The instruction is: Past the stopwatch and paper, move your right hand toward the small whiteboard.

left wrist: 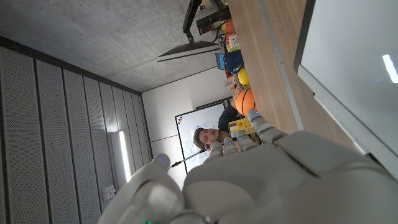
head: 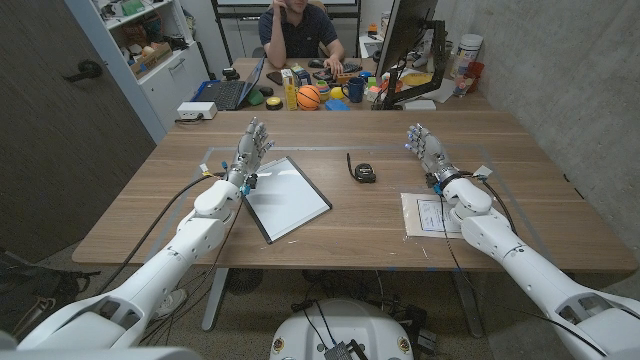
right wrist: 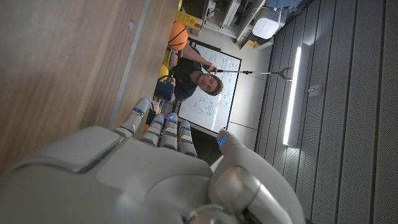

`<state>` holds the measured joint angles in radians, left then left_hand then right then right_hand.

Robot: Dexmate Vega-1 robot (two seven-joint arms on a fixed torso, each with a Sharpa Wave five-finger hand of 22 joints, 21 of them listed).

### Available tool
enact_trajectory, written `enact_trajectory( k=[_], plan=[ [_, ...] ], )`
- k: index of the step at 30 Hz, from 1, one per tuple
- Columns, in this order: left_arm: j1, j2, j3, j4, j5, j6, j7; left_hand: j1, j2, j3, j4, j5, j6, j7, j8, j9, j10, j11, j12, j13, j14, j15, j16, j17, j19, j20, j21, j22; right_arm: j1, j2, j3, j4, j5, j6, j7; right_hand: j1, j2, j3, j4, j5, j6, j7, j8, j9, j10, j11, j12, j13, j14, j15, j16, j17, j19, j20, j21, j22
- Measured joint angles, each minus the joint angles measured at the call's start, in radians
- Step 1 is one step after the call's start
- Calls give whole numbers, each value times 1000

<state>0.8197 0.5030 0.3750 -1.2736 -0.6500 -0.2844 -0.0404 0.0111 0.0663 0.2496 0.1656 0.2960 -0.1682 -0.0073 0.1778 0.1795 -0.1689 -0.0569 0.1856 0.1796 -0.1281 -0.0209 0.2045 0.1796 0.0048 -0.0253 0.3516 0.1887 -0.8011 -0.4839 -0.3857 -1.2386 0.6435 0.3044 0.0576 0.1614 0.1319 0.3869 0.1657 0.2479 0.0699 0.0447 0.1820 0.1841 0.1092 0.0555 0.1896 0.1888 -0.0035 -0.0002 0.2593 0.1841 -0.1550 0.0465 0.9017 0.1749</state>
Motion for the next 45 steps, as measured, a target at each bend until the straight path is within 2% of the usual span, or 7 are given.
enact_trajectory(
  k=[17,23,24,28,35,42,45],
  plan=[
    [-9,-4,2,6,3,5,7,0,0,0,0,0,0,0,4,0,0,0,0,0,0,0,0,0,0,0,0,0,72,25,-21,82,-26,40,39,0,0,0,0,4,-1,-1,0,0,0,0,0,0,0,0,0,0,4,-4,4,0],
    [-1,3,2,-12,9,5,16,0,0,0,0,4,0,0,4,0,0,0,0,0,0,0,0,0,0,0,-1,0,102,25,-32,97,-65,64,44,-1,0,-1,0,4,-26,-26,0,0,-9,-1,0,0,-4,4,0,0,4,-4,3,0],
    [1,6,2,-17,11,6,20,0,0,0,0,4,0,0,4,0,0,0,0,0,-3,3,0,0,0,1,-4,0,108,25,-35,99,-73,68,43,-7,6,-7,0,4,-29,-29,0,0,-13,-4,0,0,-6,6,0,0,4,-4,0,0],
    [8,13,2,-33,17,8,25,0,0,0,0,4,0,0,4,0,0,0,0,0,-3,3,0,0,-6,6,-4,0,129,23,-44,100,-108,85,36,-20,-7,-15,-3,4,-40,-39,0,0,-20,-2,0,0,-9,9,-5,0,8,0,-4,0],
    [26,29,-4,-68,30,11,47,0,0,-3,3,4,0,0,4,0,0,0,0,0,-3,3,0,0,-5,6,-4,0,169,19,-64,96,-167,111,19,-35,-21,-33,-4,4,-49,-48,-5,0,-31,-12,-6,0,-15,14,-5,0,18,10,-4,0],
    [47,43,-11,-100,34,11,60,0,0,-3,3,4,0,0,4,0,0,0,0,0,-3,3,0,0,0,11,-8,0,205,12,-86,78,-230,135,7,-56,-49,-56,-8,4,-69,-55,-5,0,-53,-34,-6,0,-15,14,-8,0,26,18,-11,-3],
    [56,49,-15,-113,35,11,64,0,0,-3,3,4,0,0,4,0,0,0,0,0,-3,3,0,0,0,11,-8,0,221,9,-97,63,-262,143,0,-63,-66,-67,-11,4,-76,-61,-5,0,-60,-41,-6,0,-15,14,-12,0,40,32,-17,-3]
  ],
)
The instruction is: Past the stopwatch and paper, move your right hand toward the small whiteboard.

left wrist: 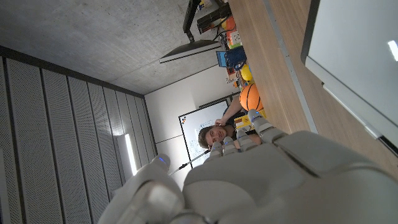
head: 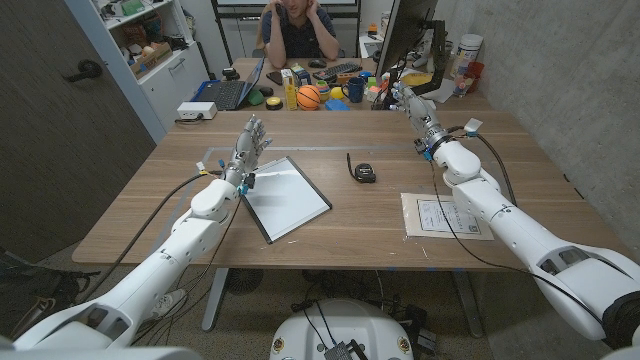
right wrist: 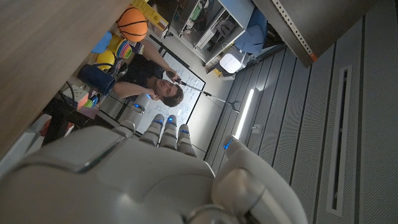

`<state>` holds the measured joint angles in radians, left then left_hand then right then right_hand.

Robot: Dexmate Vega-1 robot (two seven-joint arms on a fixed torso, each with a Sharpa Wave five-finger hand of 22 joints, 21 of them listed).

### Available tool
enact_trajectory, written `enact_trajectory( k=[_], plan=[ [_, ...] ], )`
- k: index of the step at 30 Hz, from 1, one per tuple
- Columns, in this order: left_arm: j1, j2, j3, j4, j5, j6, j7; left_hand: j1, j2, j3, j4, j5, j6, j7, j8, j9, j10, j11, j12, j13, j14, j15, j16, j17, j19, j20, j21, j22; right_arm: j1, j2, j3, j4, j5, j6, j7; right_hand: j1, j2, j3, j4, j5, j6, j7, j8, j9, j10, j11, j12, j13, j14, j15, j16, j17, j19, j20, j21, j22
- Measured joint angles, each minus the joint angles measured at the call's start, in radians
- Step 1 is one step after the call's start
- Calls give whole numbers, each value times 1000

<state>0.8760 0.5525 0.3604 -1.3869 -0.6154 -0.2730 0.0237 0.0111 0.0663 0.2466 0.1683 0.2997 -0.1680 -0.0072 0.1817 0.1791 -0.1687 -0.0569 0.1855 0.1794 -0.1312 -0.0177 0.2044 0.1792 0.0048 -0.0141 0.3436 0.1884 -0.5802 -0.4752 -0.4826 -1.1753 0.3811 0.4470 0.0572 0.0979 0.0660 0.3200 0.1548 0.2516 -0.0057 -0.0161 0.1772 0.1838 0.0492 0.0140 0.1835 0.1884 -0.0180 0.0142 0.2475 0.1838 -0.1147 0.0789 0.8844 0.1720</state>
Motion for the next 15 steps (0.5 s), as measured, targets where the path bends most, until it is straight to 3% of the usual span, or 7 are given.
enact_trajectory(
  k=[7,15],
  plan=[
    [24,15,-10,-29,0,0,6,0,0,-2,2,0,0,0,0,0,0,0,0,0,0,0,0,0,0,0,0,0,28,-5,-24,-32,-84,14,-21,-2,-19,-21,-13,0,13,-13,5,-2,10,-12,0,0,18,-25,0,-3,41,41,-2,-5],
    [42,26,-18,-47,-2,-9,7,0,0,-8,0,0,0,0,0,0,0,0,0,0,0,0,0,0,0,0,-4,0,56,-7,-55,-65,-168,18,-39,0,-32,-29,-21,4,13,-24,5,-3,10,-12,0,-2,24,-31,-1,-7,50,50,-12,-5]
  ],
)
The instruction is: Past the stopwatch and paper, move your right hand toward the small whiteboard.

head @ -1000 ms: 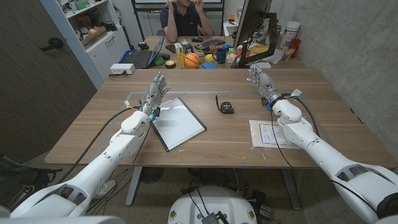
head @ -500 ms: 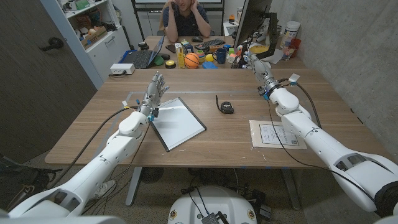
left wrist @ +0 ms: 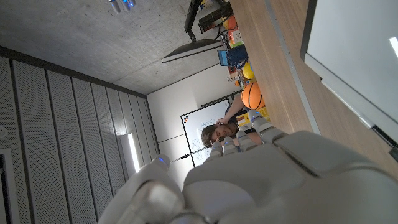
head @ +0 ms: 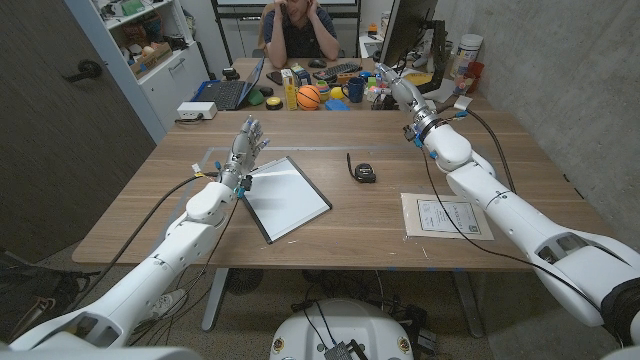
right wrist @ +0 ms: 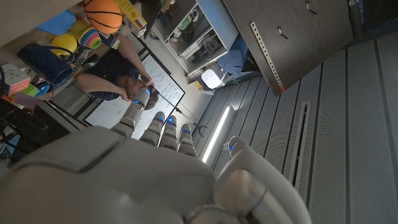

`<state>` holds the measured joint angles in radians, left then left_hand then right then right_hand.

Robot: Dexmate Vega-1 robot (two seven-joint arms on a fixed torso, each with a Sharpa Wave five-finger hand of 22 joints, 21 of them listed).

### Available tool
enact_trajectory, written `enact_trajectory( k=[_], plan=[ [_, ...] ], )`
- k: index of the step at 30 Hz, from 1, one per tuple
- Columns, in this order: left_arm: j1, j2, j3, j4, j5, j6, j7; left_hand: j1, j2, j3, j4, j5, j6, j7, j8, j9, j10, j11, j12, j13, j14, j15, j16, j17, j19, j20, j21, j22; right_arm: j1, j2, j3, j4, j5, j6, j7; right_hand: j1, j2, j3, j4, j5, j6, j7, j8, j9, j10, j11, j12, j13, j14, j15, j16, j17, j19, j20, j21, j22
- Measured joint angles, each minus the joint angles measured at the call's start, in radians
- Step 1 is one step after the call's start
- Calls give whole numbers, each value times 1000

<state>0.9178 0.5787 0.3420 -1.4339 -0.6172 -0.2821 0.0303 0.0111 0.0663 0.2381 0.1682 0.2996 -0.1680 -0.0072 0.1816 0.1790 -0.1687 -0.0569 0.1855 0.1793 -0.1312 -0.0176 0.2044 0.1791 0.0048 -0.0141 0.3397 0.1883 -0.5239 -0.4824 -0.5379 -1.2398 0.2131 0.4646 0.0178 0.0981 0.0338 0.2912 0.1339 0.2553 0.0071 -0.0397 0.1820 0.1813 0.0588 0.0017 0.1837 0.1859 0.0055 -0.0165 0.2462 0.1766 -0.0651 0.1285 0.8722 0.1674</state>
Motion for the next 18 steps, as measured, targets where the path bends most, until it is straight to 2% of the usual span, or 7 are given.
enact_trajectory(
  k=[10,18],
  plan=[
    [23,14,-12,-24,-1,-7,4,0,0,0,0,0,0,0,0,0,0,0,0,0,0,0,0,0,0,0,0,0,29,7,-38,-23,-92,12,-7,9,-9,-7,-7,4,0,-11,0,0,-9,-9,0,0,-6,-5,-3,0,-7,-7,-17,0],
    [32,18,-17,-35,-2,-10,17,0,0,-3,3,0,0,0,0,0,0,0,0,0,0,0,0,0,0,0,0,0,48,10,-64,-38,-118,13,-11,17,-17,-11,-11,7,-5,-16,0,0,-16,-16,0,0,-9,-9,-10,0,-11,-11,-33,0]
  ],
)
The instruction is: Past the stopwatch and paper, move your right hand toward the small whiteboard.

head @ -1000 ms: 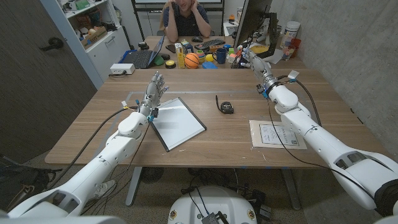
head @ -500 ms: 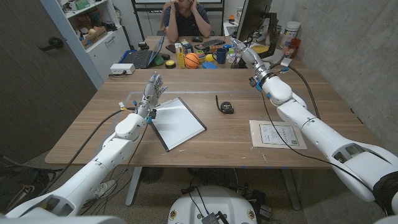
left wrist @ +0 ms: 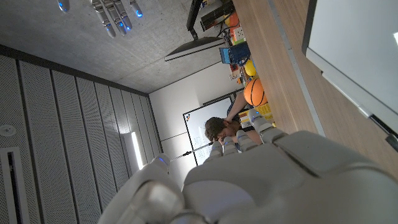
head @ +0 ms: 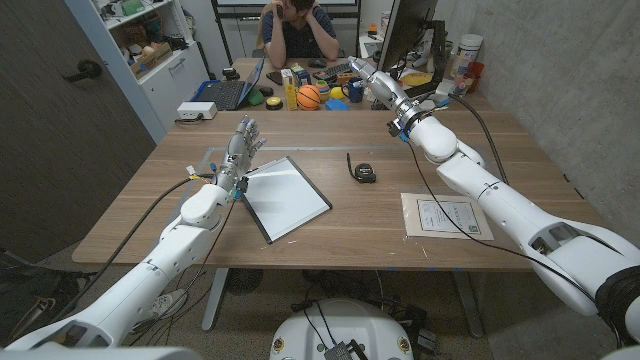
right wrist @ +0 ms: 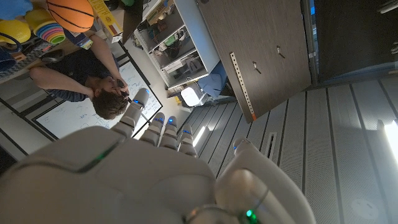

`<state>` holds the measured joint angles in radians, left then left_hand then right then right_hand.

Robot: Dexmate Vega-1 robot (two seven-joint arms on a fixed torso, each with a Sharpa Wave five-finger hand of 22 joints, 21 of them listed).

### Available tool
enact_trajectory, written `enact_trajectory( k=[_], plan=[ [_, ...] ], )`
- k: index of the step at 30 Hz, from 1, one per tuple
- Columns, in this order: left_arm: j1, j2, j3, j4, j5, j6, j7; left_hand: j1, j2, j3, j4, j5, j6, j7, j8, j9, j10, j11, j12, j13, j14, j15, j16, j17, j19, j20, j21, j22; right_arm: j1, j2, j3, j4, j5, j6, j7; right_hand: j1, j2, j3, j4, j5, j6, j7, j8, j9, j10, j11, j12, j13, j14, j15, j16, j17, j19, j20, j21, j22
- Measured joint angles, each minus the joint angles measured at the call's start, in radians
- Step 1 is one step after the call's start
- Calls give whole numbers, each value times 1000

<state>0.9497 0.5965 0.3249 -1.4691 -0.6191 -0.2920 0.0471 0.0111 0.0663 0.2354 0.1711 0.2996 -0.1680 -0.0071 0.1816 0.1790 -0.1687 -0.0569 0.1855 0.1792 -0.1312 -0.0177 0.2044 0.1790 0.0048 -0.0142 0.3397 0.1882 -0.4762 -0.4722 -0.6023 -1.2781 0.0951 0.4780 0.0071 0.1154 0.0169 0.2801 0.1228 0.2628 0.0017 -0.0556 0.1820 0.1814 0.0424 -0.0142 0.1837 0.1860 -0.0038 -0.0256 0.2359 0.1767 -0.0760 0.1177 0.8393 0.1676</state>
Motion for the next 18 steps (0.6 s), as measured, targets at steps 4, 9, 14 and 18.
enact_trajectory(
  k=[4,9,14,18],
  plan=[
    [0,0,0,0,0,-1,7,0,0,-1,1,0,0,0,0,0,0,0,0,0,0,0,0,0,0,0,0,0,11,0,-15,-8,0,0,0,5,-5,-6,-6,0,-7,-7,0,0,-5,-4,0,0,-6,-5,-8,-5,-4,-4,-10,0],
    [38,19,-18,-45,1,-1,16,0,0,-5,-2,0,0,0,0,0,0,0,0,0,0,0,0,0,0,0,-7,0,24,0,-34,-19,-102,4,12,14,-14,-10,-18,4,-24,-24,0,0,-32,-11,-6,0,-27,-5,-19,-5,-22,-2,-38,0],
    [54,27,-26,-63,4,-1,27,0,0,-5,-3,0,0,0,0,0,-4,4,0,0,0,0,0,0,0,0,-7,0,37,-3,-57,-34,-133,2,30,20,-19,-13,-23,7,-32,-32,-5,0,-47,-7,-10,0,-38,-5,-25,-5,-27,-5,-48,0],
    [69,35,-35,-81,5,-1,33,0,0,-5,-3,0,0,0,0,0,-4,3,0,0,0,0,0,0,0,0,-7,0,43,-4,-70,-45,-176,-9,45,27,-16,-14,-31,7,-41,-41,-5,0,-59,-16,-10,0,-49,-4,-29,-5,-29,-7,-59,0]
  ],
)
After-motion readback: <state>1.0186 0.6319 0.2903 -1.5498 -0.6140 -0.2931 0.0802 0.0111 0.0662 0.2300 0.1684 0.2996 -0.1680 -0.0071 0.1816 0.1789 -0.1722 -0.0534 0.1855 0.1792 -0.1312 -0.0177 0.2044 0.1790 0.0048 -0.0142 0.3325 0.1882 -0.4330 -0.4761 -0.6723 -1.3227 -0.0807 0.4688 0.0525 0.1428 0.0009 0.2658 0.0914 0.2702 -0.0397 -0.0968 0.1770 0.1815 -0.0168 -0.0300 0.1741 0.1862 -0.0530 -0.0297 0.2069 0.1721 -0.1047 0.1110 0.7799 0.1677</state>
